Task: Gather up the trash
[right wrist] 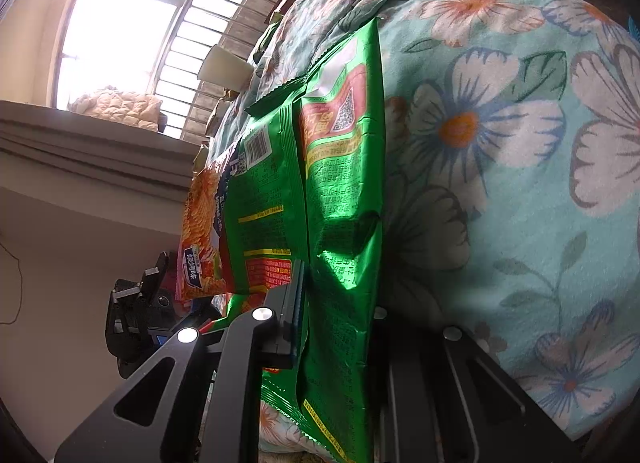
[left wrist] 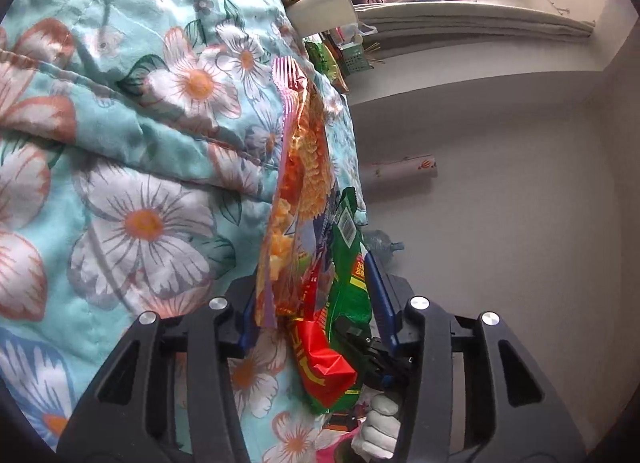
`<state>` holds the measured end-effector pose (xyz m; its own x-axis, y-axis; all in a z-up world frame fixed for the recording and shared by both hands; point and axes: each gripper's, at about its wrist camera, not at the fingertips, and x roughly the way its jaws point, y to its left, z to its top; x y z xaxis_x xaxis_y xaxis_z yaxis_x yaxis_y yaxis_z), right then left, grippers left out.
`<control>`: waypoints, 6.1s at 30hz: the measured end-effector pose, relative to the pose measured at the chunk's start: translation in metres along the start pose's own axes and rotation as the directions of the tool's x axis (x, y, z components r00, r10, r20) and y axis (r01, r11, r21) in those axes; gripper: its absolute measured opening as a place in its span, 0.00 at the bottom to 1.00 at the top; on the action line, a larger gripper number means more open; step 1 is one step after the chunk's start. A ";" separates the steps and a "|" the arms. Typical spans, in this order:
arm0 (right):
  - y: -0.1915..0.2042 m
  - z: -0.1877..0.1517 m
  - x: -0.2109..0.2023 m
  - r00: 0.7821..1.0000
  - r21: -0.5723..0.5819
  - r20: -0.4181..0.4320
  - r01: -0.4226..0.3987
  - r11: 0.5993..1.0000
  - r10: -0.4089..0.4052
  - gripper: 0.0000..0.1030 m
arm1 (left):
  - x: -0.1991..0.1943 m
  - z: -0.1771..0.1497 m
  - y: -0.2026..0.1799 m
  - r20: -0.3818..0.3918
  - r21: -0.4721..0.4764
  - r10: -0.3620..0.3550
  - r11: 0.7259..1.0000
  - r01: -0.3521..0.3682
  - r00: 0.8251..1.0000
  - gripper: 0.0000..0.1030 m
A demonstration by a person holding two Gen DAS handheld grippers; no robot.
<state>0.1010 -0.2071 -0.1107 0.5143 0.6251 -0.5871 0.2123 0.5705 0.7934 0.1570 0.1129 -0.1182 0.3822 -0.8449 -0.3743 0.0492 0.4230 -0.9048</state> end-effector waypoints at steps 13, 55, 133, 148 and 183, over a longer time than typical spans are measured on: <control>-0.010 0.001 -0.029 0.985 0.012 0.064 -0.161 0.987 0.160 0.05 | -0.003 0.002 -0.054 0.055 0.142 0.064 0.987 -0.071 0.996 0.02; -0.352 0.225 -0.214 0.411 0.492 0.482 0.604 0.627 -0.774 0.05 | 0.409 -0.098 -0.280 -0.328 0.696 0.188 0.711 0.102 0.926 0.01; 0.033 -0.029 -0.252 0.449 -0.053 0.843 0.618 0.784 -0.297 0.94 | 0.087 -0.113 -0.240 0.235 0.657 0.307 0.649 -0.384 0.922 0.91; 0.083 -0.072 -0.179 0.591 -0.305 0.676 0.768 0.563 -0.439 0.94 | 0.027 -0.130 -0.193 0.431 0.521 0.554 0.492 -0.698 0.712 0.91; 0.003 -0.076 -0.212 0.535 -0.221 0.565 0.832 0.509 -0.629 0.94 | 0.067 -0.173 -0.184 0.400 0.544 0.690 0.351 -0.762 0.603 0.91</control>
<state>-0.0709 -0.2976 0.0042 0.6109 -0.3254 -0.7218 0.3526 0.9280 -0.1200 0.0141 -0.0781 -0.0122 0.6332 -0.0868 -0.7691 0.2281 0.9705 0.0783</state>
